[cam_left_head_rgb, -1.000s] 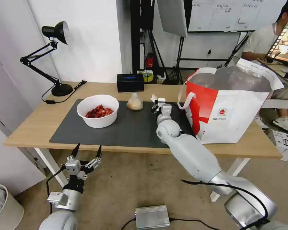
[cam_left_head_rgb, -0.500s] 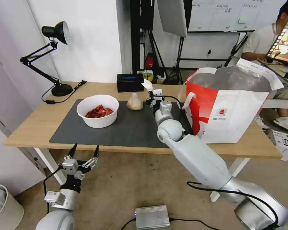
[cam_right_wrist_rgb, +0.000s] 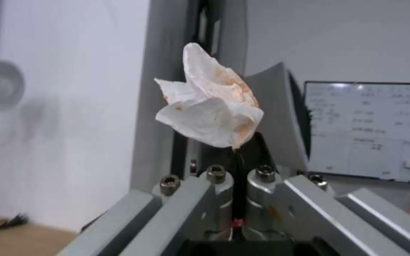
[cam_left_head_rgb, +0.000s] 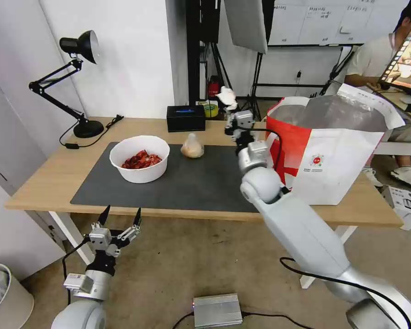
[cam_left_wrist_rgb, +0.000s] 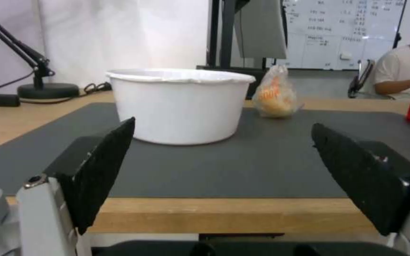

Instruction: Pick up the trash from the table and place it into the takeout bag.

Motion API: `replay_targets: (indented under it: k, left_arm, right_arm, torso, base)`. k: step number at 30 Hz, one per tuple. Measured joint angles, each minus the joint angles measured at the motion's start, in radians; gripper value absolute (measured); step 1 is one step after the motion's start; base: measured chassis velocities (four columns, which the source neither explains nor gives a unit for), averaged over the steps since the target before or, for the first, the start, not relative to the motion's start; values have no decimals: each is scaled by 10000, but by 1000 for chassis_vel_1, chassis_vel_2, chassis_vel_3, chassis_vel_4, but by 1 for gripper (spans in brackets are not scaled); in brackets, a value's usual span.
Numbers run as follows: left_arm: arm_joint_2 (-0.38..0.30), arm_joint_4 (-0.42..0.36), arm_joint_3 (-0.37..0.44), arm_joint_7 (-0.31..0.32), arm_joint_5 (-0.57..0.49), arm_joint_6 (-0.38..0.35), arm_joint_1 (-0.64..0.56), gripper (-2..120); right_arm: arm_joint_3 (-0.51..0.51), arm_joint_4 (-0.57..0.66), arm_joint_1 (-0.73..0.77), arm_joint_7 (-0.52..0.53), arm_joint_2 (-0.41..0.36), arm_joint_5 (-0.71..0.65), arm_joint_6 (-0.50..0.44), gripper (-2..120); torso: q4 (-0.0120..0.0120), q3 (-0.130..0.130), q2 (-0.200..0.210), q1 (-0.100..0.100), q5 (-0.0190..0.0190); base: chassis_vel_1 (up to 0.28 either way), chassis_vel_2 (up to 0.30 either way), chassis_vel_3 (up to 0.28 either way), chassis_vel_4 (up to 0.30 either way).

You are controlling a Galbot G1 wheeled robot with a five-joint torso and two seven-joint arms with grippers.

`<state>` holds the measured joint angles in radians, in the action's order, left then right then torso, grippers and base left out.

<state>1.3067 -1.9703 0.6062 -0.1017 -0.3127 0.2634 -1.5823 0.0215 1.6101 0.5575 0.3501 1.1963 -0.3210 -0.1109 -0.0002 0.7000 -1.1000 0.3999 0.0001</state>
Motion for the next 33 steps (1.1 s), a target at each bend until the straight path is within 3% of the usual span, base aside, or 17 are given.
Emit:
replay_targets:
  k: [15,22,29,33]
  left_arm:
    - [34,128,-295,-3,337,-16,39,100]
    - [11,130,-404,-1,437,-24,17,100]
    - [6,140,-587,-2,540,-30,39,100]
    - [34,139,-694,-1,631,-35,58,100]
  right_arm:
    - [-2294,1572,1441,-302,-495,-106,-580,0]
    - [-3137,2019,1893,-294,-1158,-540,-507,0]
    - [-4005,2620,2073,-79,-2376,-1609,288,0]
    - [-4504,3050,2275,22,-3234,-2356,1289,0]
  torso:
    - [1,0,0,0,0]
    - [0,-1,0,0,1]
    - [2,0,0,0,1]
    - [0,-1,0,0,1]
  base:
    - [0,0,0,0]
    - [0,0,0,0]
    - [0,0,0,0]
    - [0,0,0,0]
